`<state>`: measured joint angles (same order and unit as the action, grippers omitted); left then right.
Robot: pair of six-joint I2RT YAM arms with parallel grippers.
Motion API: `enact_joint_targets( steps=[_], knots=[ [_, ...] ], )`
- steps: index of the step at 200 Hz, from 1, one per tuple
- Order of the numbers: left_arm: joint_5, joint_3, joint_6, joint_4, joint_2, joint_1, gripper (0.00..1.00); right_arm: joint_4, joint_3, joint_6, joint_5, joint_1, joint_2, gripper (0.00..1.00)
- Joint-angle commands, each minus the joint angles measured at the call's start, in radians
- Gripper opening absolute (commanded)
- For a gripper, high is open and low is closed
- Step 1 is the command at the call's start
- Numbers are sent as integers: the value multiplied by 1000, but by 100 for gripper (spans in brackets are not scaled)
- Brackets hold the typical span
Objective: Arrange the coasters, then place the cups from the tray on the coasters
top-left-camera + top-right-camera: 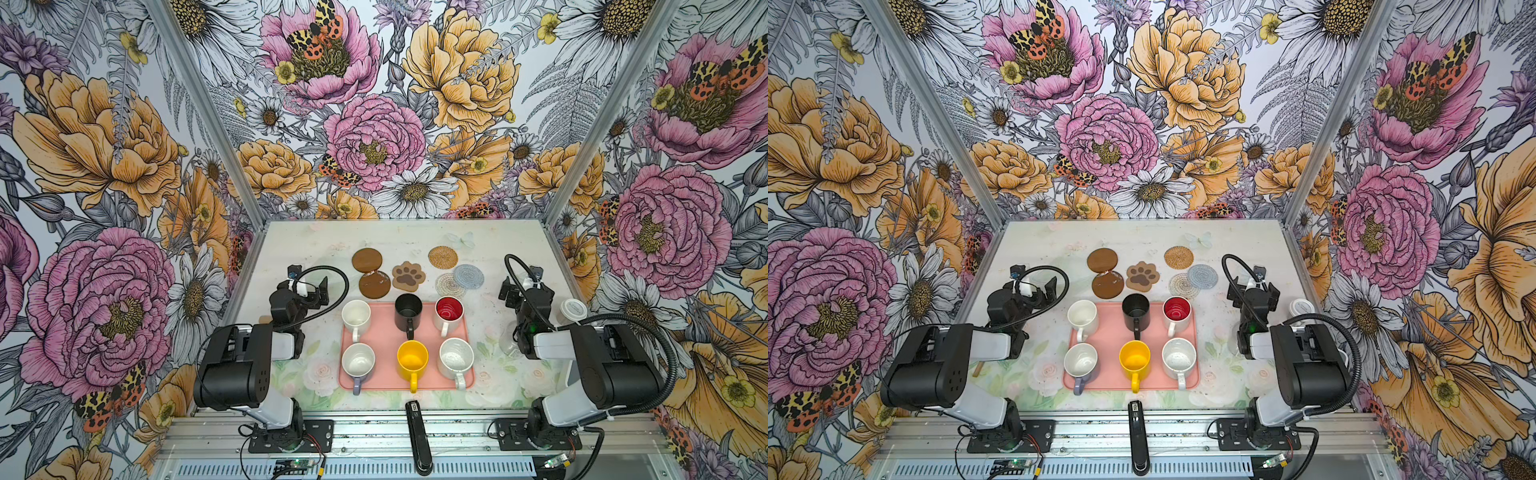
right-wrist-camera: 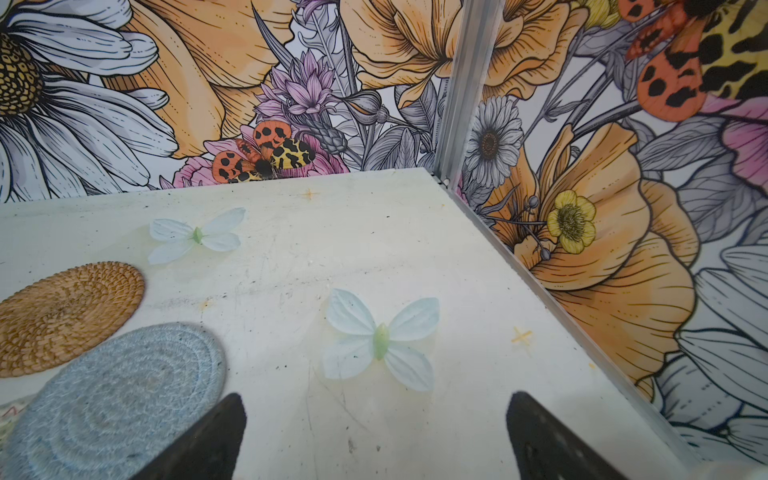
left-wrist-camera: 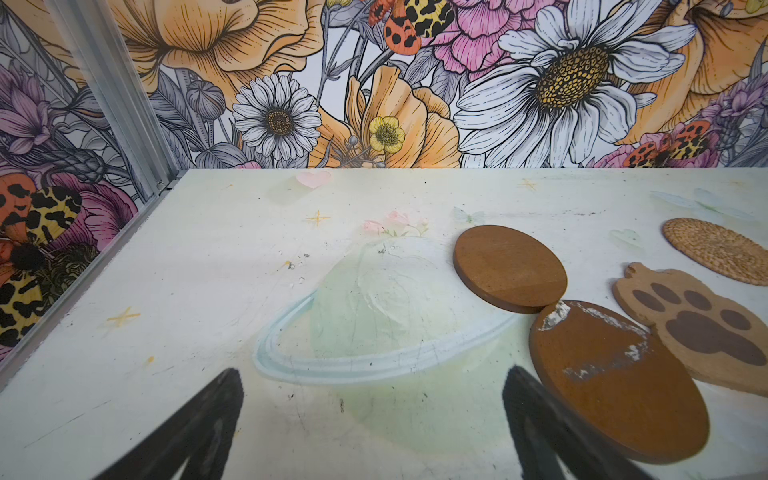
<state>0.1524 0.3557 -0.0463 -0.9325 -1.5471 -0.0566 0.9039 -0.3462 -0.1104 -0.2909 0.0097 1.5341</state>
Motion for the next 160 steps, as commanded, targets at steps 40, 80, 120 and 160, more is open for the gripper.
enact_joint_targets(
  steps=[40, 80, 120, 160],
  knots=[
    [27, 16, 22, -29, -10, -12, 99, 31, -20, 3, -1, 7, 9, 100],
    [27, 16, 22, -28, -10, -12, 99, 28, -20, 2, 2, 5, 11, 99],
    [25, 16, 21, -28, -10, -11, 99, 31, -19, 2, 4, 5, 9, 99],
    [-83, 151, 34, 308, 86, 11, 91, 114, 34, -19, -50, 1, -6, 95]
  ],
)
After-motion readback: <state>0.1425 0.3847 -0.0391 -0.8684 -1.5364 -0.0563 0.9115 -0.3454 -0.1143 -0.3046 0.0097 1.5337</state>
